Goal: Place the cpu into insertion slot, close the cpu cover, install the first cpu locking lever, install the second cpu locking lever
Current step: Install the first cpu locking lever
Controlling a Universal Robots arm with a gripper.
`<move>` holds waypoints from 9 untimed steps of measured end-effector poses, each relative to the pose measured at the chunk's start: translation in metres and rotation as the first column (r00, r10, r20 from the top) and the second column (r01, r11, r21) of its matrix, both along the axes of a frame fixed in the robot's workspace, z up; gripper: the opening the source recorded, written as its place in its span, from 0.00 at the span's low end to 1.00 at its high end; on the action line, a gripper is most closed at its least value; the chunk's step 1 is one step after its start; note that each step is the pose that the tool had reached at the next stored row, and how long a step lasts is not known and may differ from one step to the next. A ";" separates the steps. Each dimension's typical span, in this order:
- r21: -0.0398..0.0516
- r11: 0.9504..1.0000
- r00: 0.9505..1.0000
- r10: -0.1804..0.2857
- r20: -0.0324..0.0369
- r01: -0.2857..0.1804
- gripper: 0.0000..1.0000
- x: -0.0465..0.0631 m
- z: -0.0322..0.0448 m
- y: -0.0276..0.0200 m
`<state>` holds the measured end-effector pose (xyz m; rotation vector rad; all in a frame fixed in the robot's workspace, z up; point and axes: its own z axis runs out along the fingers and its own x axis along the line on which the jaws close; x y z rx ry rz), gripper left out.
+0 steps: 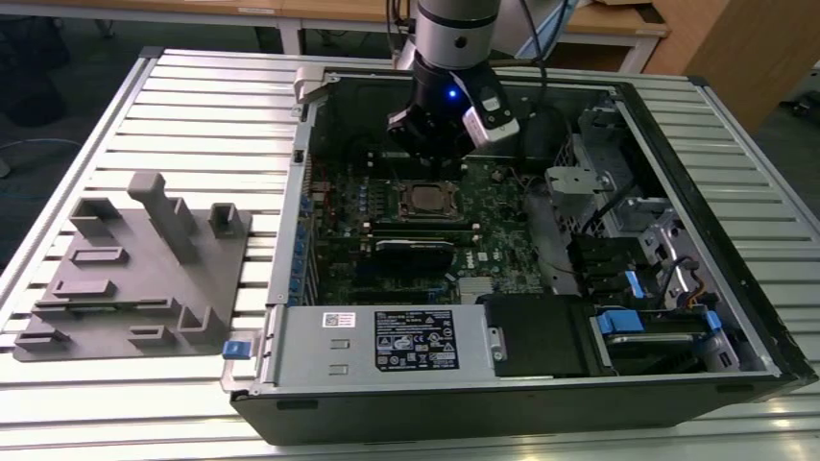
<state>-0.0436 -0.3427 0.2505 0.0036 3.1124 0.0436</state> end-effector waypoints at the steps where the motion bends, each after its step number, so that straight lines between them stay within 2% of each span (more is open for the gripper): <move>1: 0.000 1.000 1.000 0.000 0.000 0.000 0.11 0.000 0.0000 0.0000; 9: 0.000 1.000 1.000 0.000 0.000 0.000 0.11 0.000 0.0004 0.0000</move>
